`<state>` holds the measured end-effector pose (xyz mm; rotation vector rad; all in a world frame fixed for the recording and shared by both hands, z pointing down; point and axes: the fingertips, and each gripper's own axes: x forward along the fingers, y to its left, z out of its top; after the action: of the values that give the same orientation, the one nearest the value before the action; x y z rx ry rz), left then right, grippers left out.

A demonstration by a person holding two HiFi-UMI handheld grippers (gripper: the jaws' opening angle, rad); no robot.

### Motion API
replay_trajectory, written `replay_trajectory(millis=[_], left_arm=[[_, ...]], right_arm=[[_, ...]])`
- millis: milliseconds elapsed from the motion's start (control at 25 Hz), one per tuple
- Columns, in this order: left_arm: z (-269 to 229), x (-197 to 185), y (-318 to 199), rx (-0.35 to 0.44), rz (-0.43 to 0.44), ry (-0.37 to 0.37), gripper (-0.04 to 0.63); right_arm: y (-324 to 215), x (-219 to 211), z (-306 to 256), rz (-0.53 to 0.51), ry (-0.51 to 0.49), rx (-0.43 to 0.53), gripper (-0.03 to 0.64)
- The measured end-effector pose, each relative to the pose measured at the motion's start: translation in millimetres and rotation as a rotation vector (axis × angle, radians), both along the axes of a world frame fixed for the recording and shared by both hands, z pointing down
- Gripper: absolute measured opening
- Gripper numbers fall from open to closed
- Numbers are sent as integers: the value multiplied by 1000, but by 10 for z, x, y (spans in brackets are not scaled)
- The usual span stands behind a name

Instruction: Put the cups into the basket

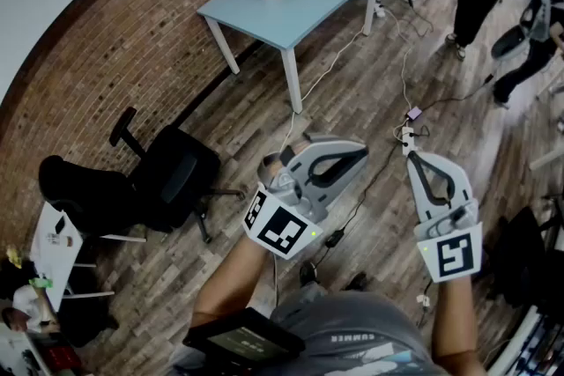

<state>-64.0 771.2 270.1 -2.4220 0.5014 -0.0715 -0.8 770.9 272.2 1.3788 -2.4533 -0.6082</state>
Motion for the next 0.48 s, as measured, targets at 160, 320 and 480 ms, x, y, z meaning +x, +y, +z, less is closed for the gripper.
replay_trajectory(millis=[160, 320, 480], left_arm=[[33, -33, -15, -5, -2, -3, 0], [57, -44, -12, -11, -2, -5, 0], [61, -59, -27, -17, -6, -4, 0]], right_arm=[[-15, -39, 19, -7, 18, 5, 11], [-2, -45, 35, -5, 18, 3, 11], [-15, -55, 11, -2, 0, 11, 12]])
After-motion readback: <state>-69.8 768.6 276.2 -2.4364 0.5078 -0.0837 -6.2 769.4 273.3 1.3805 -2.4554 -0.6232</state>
